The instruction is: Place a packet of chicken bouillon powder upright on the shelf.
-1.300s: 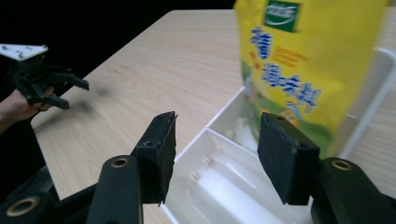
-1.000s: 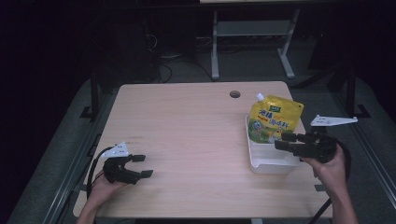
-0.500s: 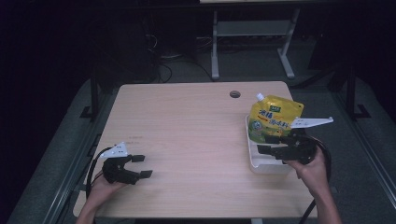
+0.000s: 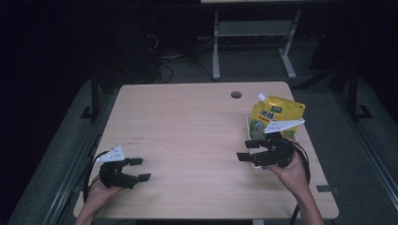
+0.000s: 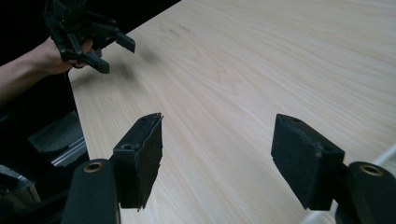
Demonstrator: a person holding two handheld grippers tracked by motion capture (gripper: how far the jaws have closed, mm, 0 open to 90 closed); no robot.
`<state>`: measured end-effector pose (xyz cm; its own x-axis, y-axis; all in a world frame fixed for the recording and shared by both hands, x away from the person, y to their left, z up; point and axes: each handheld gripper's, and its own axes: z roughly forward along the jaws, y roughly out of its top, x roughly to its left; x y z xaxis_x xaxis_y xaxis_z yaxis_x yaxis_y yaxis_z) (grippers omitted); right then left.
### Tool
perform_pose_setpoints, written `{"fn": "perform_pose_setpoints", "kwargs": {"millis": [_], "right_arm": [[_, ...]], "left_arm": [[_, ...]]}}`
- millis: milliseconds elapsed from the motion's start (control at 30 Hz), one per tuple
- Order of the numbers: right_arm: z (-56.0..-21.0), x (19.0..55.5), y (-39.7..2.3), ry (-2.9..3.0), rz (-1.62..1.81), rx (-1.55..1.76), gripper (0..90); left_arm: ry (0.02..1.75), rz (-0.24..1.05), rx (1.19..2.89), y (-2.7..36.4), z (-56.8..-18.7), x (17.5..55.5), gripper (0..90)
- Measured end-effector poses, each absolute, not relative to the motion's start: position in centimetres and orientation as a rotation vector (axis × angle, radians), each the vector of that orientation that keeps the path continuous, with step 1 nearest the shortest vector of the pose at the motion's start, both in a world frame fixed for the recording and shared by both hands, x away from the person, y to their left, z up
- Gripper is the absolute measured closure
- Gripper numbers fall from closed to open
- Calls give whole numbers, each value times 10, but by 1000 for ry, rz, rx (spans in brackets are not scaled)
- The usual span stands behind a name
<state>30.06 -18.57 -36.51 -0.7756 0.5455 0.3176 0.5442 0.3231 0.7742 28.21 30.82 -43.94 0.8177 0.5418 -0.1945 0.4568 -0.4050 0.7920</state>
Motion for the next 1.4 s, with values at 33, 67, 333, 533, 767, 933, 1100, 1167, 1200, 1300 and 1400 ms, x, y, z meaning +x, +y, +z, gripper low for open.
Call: {"fn": "perform_pose_setpoints", "kwargs": {"millis": [33,67,333,533,767,933,1100,1167,1200,1300,1400], "right_arm": [[-366,301,-182,2562,1489,1042,328],[-366,301,-182,2562,1489,1042,328],[-370,303,-145,2630,1468,980,324],[-378,305,-105,2726,1451,892,330],[-395,306,-69,2814,1425,856,343],[-411,305,-48,2880,1392,826,350],[-423,303,-40,2907,1375,837,354],[-428,301,-37,2908,1365,842,356],[-433,299,-36,2904,1355,855,356],[-440,294,-36,2888,1369,894,356],[-442,290,-37,2863,1400,919,357]], "left_arm": [[735,115,2063,308,-439,282,229],[735,115,2062,308,-440,282,229],[729,115,2070,307,-441,282,229],[736,114,2059,308,-441,282,228],[732,114,2062,307,-441,282,228],[728,113,2064,306,-441,282,228],[722,109,2068,305,-442,283,228],[720,105,2072,304,-443,283,228],[719,101,2074,303,-443,283,228],[709,98,2083,301,-444,284,228],[706,100,2077,301,-443,285,228]]}}
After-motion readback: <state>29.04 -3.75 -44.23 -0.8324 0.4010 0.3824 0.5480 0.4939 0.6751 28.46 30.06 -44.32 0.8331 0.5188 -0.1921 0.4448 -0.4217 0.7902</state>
